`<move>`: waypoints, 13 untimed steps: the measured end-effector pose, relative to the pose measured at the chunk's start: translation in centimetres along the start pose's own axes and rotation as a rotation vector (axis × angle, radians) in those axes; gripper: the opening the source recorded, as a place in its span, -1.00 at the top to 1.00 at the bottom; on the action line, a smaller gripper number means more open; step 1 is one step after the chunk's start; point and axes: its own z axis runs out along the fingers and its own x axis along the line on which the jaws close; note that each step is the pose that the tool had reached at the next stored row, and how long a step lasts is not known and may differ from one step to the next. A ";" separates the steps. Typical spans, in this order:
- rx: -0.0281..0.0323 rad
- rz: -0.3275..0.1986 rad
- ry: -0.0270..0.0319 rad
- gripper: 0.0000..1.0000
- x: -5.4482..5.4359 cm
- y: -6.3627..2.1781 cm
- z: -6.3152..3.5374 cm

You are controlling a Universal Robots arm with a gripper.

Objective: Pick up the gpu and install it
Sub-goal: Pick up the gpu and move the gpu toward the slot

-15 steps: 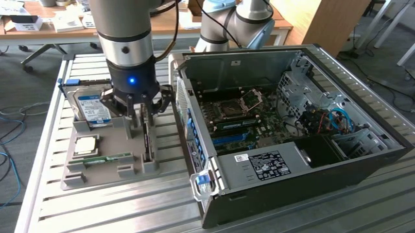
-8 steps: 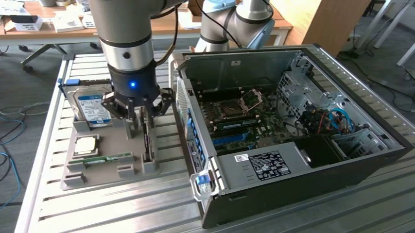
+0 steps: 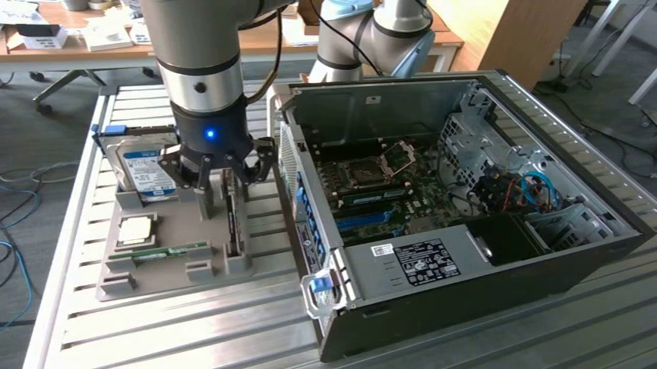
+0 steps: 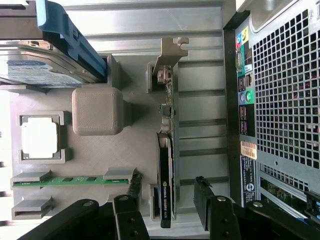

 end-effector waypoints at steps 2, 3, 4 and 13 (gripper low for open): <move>-0.0003 0.000 -0.0002 -0.09 0.0 -0.01 0.18; -0.0001 0.000 0.0000 -0.09 0.0 -0.01 0.29; 0.0000 0.000 0.0001 -0.09 0.0 -0.02 0.43; 0.0000 0.000 0.0000 -0.09 0.0 -0.08 1.82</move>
